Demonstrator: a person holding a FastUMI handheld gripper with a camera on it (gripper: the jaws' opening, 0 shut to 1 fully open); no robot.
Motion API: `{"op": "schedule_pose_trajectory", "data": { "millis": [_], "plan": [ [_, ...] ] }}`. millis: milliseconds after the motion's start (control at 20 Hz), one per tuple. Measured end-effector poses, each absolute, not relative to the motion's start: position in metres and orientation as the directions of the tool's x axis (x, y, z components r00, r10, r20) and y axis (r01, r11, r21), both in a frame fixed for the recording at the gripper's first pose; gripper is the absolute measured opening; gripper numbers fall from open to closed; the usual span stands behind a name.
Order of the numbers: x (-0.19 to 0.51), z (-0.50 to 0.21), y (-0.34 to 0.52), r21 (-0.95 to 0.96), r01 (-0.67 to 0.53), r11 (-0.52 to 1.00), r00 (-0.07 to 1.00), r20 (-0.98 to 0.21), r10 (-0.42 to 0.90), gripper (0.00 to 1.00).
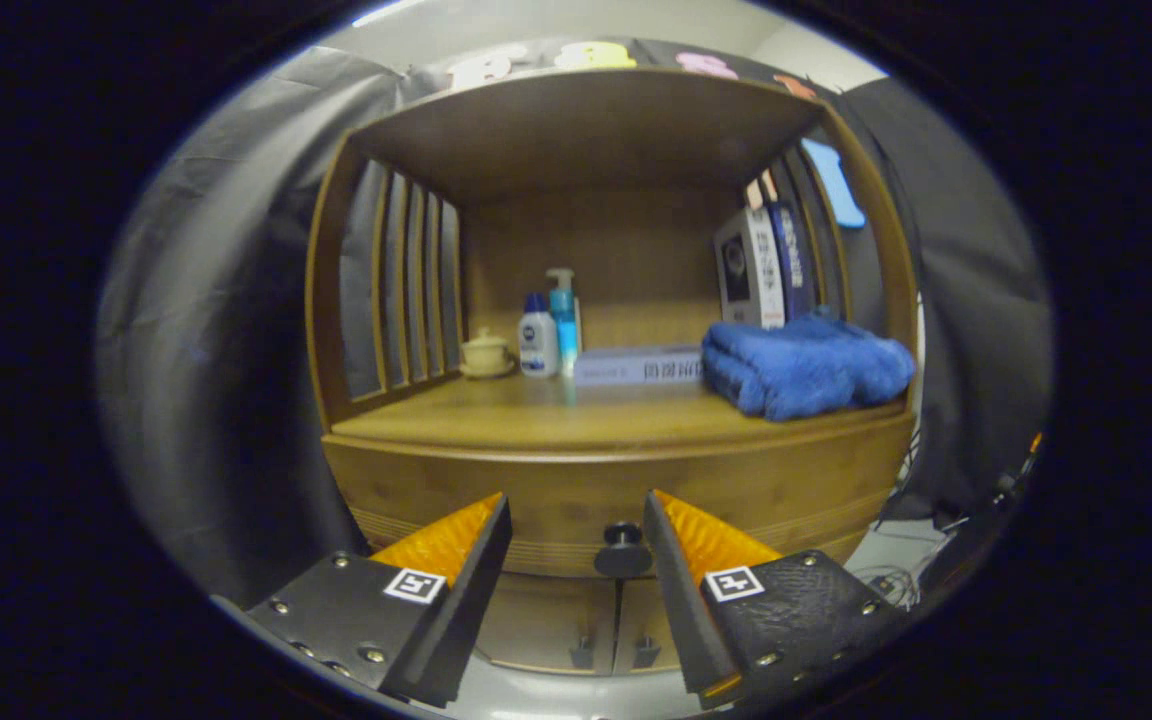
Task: Pull open the drawer, take out the items inside it, and place them on the countertop above the cabinet.
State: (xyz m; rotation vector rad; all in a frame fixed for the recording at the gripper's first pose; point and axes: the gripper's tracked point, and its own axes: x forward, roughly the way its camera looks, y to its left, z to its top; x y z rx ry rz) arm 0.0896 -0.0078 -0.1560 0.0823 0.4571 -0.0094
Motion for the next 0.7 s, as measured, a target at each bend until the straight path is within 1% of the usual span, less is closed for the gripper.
{"op": "schedule_pose_trajectory", "data": {
  "millis": [50,100,250,400,450,500,600,700],
  "plan": [
    [0.092,-0.170,-0.018,0.045,0.080,0.996,0.869,-0.493,-0.048,0.80],
    [0.109,-0.187,-0.029,-0.007,0.111,0.994,0.851,-0.516,-0.099,0.72],
    [0.103,-0.193,-0.033,0.022,0.127,0.992,0.840,-0.534,-0.095,0.51],
    [0.093,-0.214,-0.032,0.012,0.127,0.992,0.780,-0.619,-0.092,0.52],
    [0.093,-0.223,-0.029,0.001,0.117,0.993,0.770,-0.632,-0.090,0.52],
    [0.097,-0.234,-0.034,-0.044,0.130,0.991,0.758,-0.640,-0.128,0.52],
    [0.096,-0.225,-0.035,-0.068,0.124,0.990,0.756,-0.640,-0.138,0.44],
    [0.093,-0.222,-0.033,-0.026,0.129,0.991,0.768,-0.630,-0.116,0.44]
  ]
}}
